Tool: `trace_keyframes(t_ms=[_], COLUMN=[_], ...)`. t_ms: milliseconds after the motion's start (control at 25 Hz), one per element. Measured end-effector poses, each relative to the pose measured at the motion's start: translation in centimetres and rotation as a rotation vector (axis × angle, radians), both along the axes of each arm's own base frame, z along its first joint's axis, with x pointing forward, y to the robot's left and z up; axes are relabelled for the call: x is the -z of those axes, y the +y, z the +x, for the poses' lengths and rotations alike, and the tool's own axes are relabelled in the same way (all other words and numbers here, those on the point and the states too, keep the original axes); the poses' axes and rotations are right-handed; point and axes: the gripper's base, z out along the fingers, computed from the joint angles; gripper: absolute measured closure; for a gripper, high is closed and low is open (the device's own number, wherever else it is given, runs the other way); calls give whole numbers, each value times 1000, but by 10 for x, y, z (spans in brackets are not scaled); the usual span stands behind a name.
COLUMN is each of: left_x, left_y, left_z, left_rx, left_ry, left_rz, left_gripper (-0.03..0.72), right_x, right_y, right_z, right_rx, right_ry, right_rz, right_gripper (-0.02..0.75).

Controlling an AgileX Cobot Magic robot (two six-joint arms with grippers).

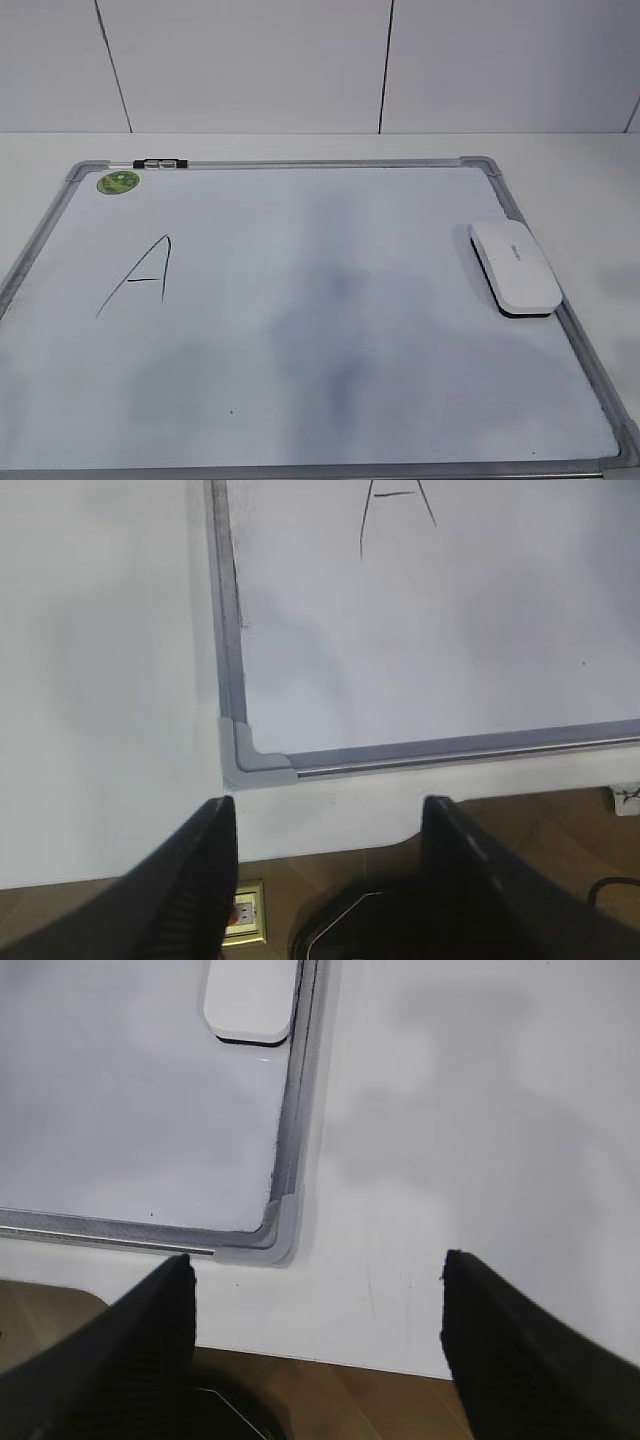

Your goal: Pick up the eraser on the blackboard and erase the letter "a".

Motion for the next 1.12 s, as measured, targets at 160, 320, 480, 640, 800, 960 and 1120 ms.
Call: trace_keyframes(t_ms=[160,320,480,640,800,960,1120], left_x=[18,30,29,33,34,34,34], left_y=[0,2,3,3,4,4,4], left_z=[-7,-12,-12,-7,-5,-5,-5], left_rx=[-7,-15,-25,-34,-39,-40,-40], left_ry=[4,-12,-59,-88,-103,-106,-106], left_rz=[7,21,32,32,32,32,32], left_gripper=[267,267,267,267,267,267,267], right_x=[20,42,49,49,49,49,49], right_y=[-3,-5,-6,-6,-6,-6,-6], right_z=[-11,-15,-15,-16,-15,-15,-15], right_rx=[0,2,4,5,5,6,6], right_ry=[-7,32,50,47,46,48,48], right_rz=[-7,-30,-42,-45,-46,-48,-48], right_gripper=[148,148,148,148,148,148,148])
